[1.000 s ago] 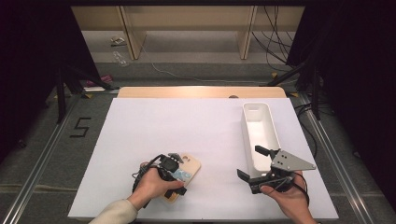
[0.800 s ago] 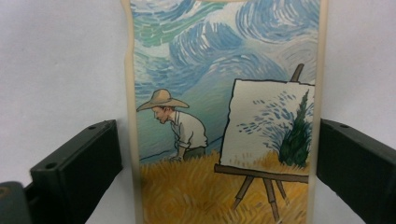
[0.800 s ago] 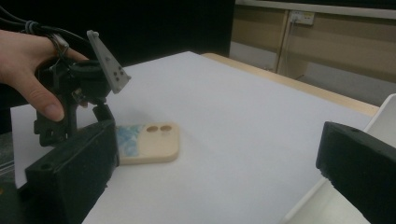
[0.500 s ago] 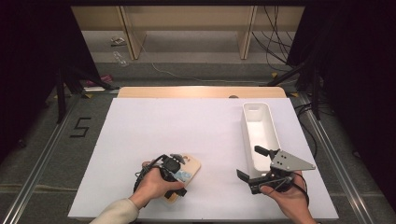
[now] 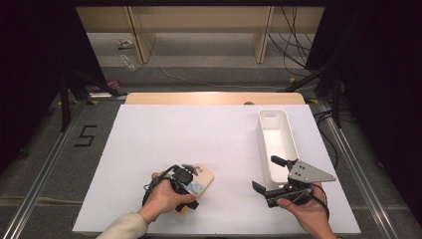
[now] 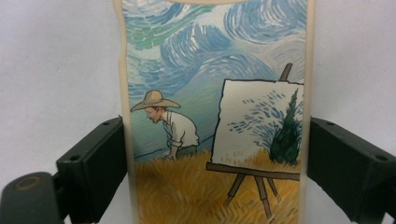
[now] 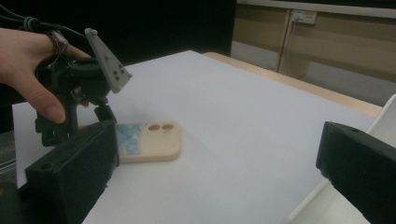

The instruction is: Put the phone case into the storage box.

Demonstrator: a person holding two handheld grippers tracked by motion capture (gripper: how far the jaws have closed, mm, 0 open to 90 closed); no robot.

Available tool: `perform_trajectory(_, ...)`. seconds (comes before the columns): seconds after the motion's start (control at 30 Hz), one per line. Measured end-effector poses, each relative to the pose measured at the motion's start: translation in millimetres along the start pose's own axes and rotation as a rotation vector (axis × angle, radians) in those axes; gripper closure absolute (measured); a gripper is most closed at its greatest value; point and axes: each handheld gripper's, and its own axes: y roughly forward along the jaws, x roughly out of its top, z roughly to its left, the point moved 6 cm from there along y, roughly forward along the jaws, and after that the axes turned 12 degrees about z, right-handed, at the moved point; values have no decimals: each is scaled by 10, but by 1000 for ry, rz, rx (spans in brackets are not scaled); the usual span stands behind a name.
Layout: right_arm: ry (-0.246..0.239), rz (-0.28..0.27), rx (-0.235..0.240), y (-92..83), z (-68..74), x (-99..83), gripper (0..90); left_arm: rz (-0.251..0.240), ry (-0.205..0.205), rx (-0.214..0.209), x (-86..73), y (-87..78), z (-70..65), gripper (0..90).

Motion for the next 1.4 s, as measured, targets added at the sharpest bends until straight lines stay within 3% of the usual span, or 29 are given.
perform_trajectory(0.5,-3,-4,1,-4,5,4,4,-18,-5,-4,-12,-5,5,110)
perform_trajectory(0.83,-2,-1,1,-3,5,0,4,-39,21,-3,-25,-20,16,114)
perform_trajectory(1.4,-6,-3,3,4,12,0,4,-233,64,-6,4,-197,51,115)
